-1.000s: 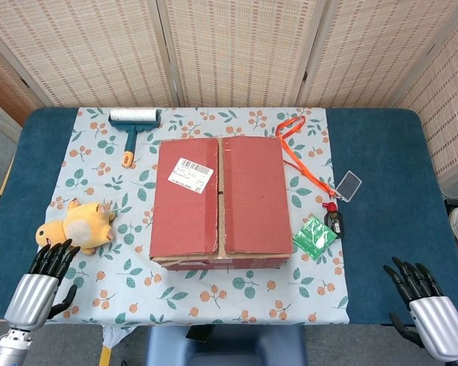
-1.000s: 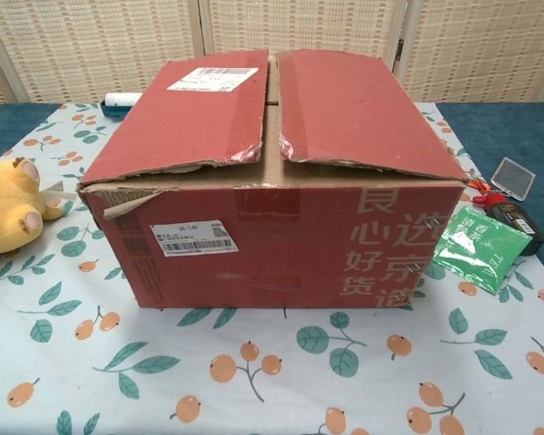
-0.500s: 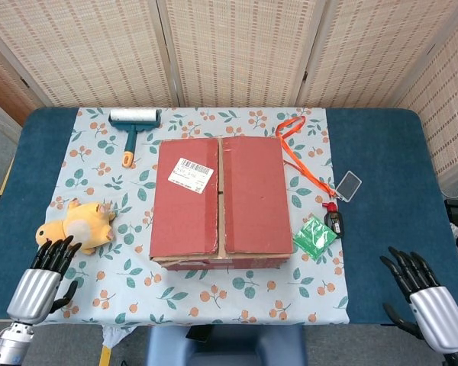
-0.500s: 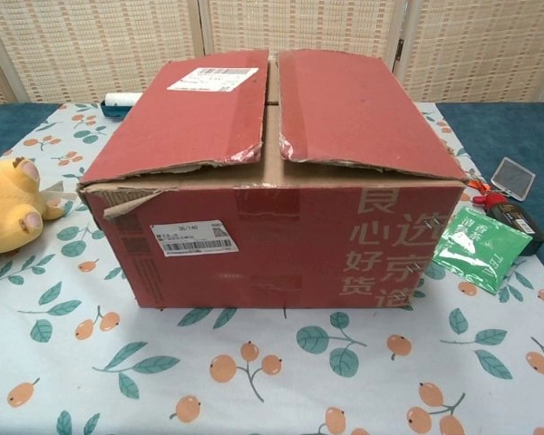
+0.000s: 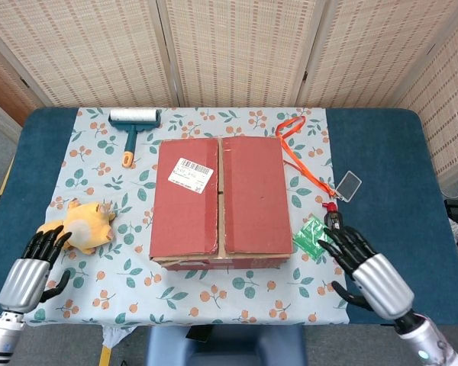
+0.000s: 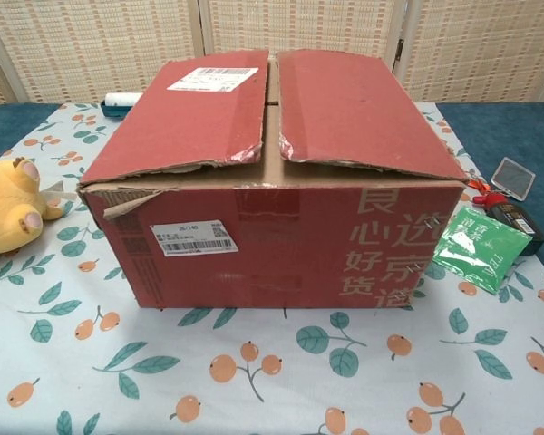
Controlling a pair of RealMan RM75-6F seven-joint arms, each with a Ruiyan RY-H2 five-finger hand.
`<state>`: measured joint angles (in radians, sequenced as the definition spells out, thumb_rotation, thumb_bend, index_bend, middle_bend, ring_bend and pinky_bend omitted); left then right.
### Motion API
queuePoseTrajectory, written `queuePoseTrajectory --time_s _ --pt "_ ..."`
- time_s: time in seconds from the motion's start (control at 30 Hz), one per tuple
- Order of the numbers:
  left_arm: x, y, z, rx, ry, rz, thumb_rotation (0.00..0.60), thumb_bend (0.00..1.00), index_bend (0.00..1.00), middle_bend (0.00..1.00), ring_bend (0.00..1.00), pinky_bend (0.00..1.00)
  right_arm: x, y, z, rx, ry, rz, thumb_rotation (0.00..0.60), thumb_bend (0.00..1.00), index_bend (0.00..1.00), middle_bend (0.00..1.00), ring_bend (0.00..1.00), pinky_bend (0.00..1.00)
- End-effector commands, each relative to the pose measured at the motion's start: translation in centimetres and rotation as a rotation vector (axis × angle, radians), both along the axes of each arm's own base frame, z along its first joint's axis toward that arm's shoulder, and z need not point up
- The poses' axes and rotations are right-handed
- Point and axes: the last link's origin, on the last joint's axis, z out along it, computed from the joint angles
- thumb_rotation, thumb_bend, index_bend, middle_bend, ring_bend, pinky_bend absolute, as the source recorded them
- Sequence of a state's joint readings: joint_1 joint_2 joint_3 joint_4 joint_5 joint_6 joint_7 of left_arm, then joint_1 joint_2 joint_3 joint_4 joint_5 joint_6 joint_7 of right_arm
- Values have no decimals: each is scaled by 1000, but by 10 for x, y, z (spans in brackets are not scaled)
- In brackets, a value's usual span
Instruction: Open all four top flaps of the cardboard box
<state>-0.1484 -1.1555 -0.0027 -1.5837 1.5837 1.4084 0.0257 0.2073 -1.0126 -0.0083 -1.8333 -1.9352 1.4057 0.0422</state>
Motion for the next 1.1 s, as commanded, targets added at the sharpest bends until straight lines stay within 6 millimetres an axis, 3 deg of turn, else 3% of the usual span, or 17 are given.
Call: queuePoseTrajectory --time_s 0.03,0.3,0.47,1.1 --pt "-7 6 6 8 -22 24 600 514 0 0 25 13 31 -21 -12 19 -27 71 600 414 0 0 0 0" --pt "-8 3 13 22 -50 21 600 518 0 0 25 13 66 -40 -45 57 -56 180 600 414 0 0 0 0" --pt "-12 3 18 37 -55 43 600 594 0 0 25 13 76 -48 -63 79 -48 179 600 414 0 0 0 0" --pt "-14 6 27 33 -97 28 600 643 0 0 25 13 103 -84 -96 98 -62 169 600 414 0 0 0 0"
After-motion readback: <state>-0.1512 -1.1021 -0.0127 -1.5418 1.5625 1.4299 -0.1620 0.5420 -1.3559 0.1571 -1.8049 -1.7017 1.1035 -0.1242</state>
